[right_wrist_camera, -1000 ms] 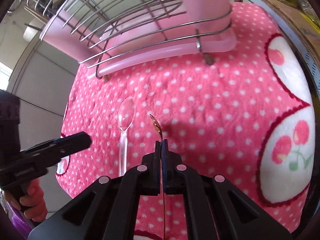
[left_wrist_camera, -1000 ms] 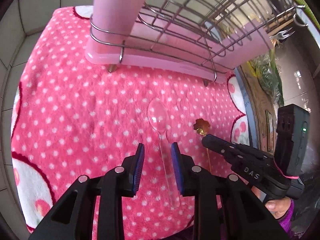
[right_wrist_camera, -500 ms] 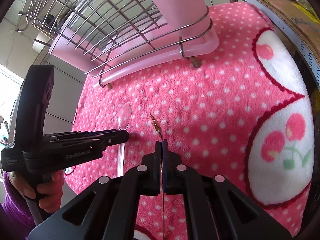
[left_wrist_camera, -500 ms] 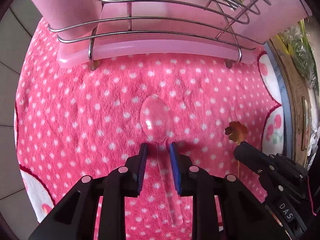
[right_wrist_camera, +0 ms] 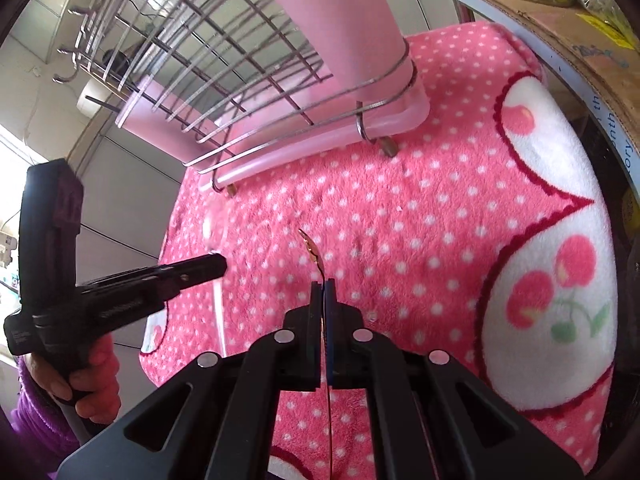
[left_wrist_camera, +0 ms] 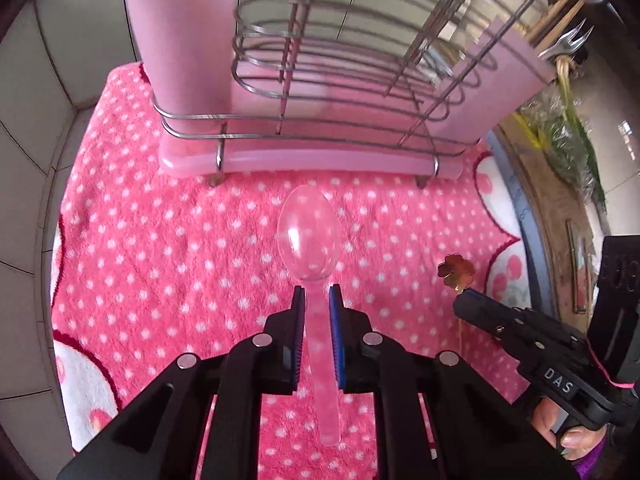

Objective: Organize utensils

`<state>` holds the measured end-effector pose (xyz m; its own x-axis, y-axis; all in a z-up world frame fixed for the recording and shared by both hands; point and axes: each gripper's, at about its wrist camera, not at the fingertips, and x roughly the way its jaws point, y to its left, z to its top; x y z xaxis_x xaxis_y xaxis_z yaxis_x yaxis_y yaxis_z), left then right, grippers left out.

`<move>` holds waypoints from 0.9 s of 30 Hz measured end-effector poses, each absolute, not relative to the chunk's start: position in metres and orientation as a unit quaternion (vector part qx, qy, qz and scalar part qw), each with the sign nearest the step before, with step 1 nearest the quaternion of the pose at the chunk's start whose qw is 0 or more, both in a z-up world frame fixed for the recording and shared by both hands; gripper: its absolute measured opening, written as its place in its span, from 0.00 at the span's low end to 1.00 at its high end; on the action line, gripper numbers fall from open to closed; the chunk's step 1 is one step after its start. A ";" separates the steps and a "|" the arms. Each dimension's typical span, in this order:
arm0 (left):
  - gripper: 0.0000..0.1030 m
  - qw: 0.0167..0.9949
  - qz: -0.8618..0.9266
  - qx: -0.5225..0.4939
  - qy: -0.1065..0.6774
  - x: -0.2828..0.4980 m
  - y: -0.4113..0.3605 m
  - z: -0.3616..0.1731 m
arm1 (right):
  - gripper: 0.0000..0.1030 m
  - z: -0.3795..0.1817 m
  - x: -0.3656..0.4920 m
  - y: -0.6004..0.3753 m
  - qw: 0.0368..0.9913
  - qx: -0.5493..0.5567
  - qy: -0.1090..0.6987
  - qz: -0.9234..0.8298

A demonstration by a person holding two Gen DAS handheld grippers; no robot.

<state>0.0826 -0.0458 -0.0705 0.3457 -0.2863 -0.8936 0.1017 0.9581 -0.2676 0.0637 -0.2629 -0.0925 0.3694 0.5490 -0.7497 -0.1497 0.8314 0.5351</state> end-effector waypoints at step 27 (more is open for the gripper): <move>0.11 0.886 -0.164 -0.163 0.402 0.034 0.030 -0.003 | 0.34 -0.107 0.078 -0.229 0.827 0.052 0.530 0.180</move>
<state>0.0342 0.0300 -0.0032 0.6223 -0.4220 -0.6592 0.1589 0.8928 -0.4216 0.0778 -0.2290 -0.1066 0.3738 0.3529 -0.8578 -0.2417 0.9299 0.2772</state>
